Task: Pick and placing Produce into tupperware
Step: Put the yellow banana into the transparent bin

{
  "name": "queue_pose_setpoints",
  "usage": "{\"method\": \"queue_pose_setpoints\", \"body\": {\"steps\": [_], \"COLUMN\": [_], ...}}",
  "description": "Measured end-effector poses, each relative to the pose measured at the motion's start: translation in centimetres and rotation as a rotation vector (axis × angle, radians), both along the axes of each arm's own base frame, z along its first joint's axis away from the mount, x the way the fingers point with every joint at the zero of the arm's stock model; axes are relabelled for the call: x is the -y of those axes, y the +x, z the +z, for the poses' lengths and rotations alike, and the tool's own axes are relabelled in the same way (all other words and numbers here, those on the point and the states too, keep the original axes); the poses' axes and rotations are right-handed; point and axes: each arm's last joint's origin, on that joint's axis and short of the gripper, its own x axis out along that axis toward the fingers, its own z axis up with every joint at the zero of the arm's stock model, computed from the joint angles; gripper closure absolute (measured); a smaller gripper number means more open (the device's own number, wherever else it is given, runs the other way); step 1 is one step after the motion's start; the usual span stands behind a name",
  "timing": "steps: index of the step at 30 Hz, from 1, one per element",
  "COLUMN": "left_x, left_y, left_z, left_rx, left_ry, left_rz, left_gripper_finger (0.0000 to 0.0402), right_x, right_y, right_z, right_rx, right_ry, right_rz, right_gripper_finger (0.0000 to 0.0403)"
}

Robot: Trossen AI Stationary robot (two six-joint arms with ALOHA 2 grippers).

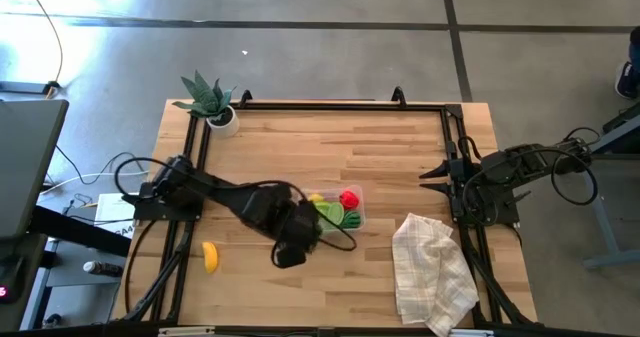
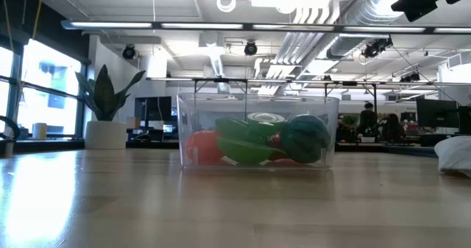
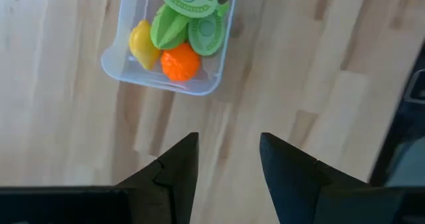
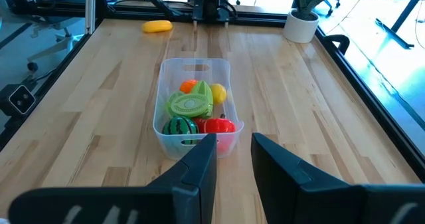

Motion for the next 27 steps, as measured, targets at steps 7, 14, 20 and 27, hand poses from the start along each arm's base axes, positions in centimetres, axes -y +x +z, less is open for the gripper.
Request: {"method": "queue_pose_setpoints", "body": {"steps": [7,14,20,27], "left_x": [3.2,6.7,9.6,12.6], "left_y": [-1.5,-3.2,-6.4,-11.8], "left_z": [0.5,-0.3,-1.5,-3.9], "left_rx": [0.036,0.033,0.010,-0.137], "left_ry": [-0.036,-0.079,-0.113,-0.163], "left_rz": [0.057,0.174,0.395,0.753], "left_gripper_finger": [0.0252,0.0252,0.0252,0.0252], "right_x": [0.0,0.0,0.0,0.0], "right_y": [0.0,0.0,0.0,0.0], "right_z": [0.0,0.0,0.0,0.0], "right_rx": [0.000,0.000,0.000,0.000], "right_ry": [0.000,0.000,0.000,0.000], "right_rz": [0.000,0.000,0.000,0.000], "right_gripper_finger": [0.0318,0.0318,0.0318,0.0318]}}
